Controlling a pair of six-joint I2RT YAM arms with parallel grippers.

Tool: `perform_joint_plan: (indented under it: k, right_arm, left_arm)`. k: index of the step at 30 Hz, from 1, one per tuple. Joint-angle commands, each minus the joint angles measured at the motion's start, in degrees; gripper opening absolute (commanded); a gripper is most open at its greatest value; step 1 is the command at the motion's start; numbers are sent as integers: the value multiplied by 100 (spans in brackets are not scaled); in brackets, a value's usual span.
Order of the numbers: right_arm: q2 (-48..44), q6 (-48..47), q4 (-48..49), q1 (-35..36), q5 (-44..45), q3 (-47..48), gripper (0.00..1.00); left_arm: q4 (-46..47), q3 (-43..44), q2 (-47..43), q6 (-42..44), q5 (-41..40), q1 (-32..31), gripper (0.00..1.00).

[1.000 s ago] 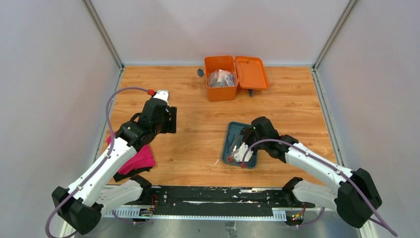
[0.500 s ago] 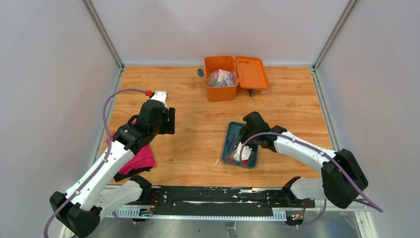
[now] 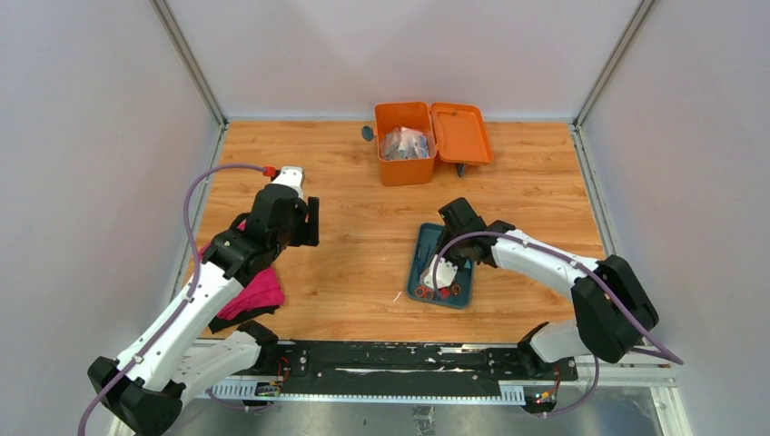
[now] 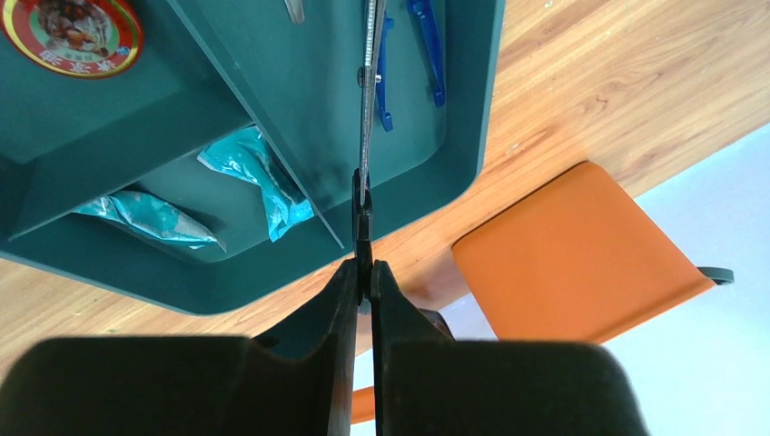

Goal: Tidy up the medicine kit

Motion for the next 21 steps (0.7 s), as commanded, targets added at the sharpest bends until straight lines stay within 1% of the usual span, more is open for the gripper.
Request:
perform_joint_plan:
  k: [1, 8, 10, 12, 15, 21]
  right_arm:
    - [148, -1224, -256, -80, -25, 192, 2]
    - [283, -1244, -239, -74, -96, 250, 23]
    - [314, -1235, -241, -75, -81, 259, 33]
    - [311, -1222, -247, -74, -49, 260, 40]
    - [254, -1172, -277, -77, -1, 252, 44]
    - [-166, -923, -403, -20, 88, 359, 46]
  left_arm:
    - [37, -101, -96, 76, 2, 55, 72]
    - [24, -105, -116, 71, 7, 48, 72]
    - [13, -107, -123, 67, 2, 53, 72]
    - [17, -107, -127, 67, 2, 49, 72]
    - [15, -107, -133, 62, 2, 49, 72]
    - [17, -107, -124, 59, -7, 55, 72]
